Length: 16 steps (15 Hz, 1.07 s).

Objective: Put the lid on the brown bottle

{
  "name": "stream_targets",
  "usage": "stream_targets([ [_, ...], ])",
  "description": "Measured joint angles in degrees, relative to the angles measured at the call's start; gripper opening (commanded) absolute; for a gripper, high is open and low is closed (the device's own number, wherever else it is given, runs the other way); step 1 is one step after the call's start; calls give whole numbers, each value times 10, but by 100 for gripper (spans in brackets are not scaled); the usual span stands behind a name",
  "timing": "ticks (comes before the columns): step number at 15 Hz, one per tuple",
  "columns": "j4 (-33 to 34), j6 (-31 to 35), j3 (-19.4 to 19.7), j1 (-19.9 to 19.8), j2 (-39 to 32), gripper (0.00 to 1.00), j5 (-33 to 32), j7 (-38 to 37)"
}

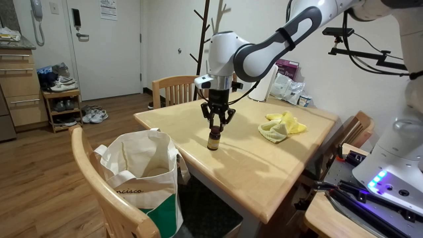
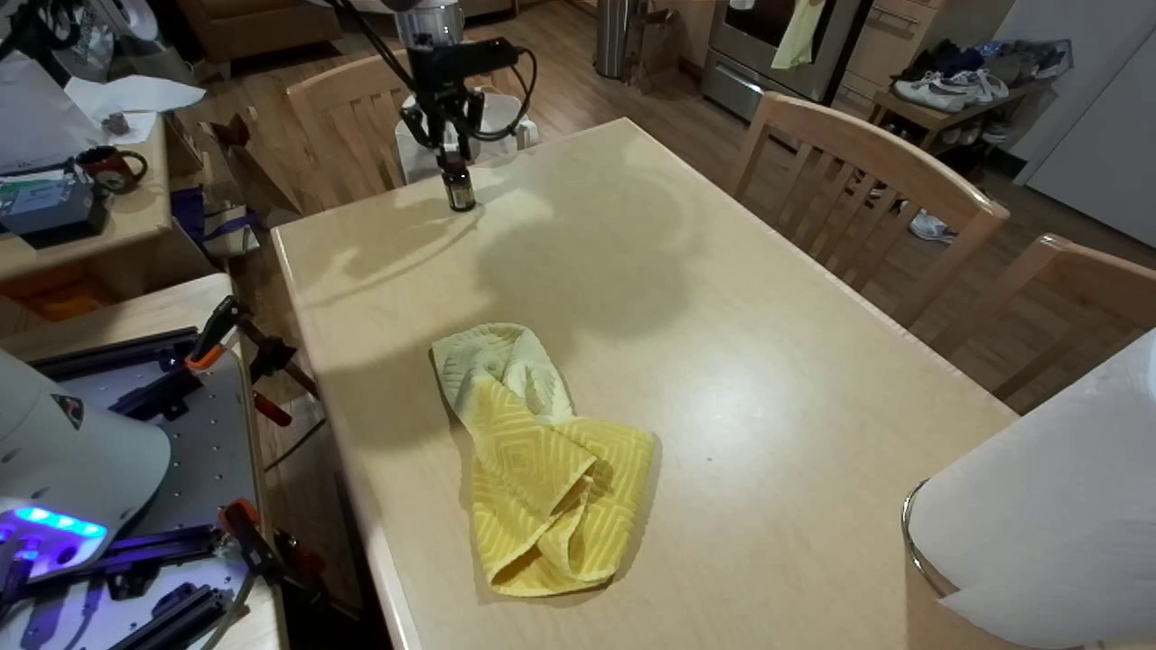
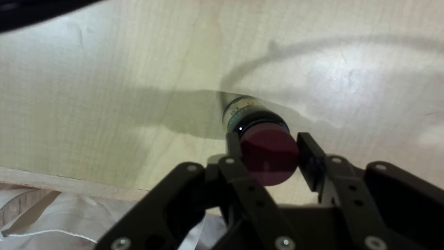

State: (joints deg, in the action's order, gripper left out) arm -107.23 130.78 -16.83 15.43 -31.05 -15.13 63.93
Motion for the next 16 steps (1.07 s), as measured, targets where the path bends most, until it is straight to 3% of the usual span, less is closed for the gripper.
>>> stream_targets([
  [5,3,0,0,0,-2,19,0,0],
  [6,4,0,0,1,-2,69,0,0],
  [7,4,0,0,1,-2,69,0,0],
  [12,4,0,0,1,-2,98,0,0],
  [16,8,0,1,-1,-2,100,5,-1],
])
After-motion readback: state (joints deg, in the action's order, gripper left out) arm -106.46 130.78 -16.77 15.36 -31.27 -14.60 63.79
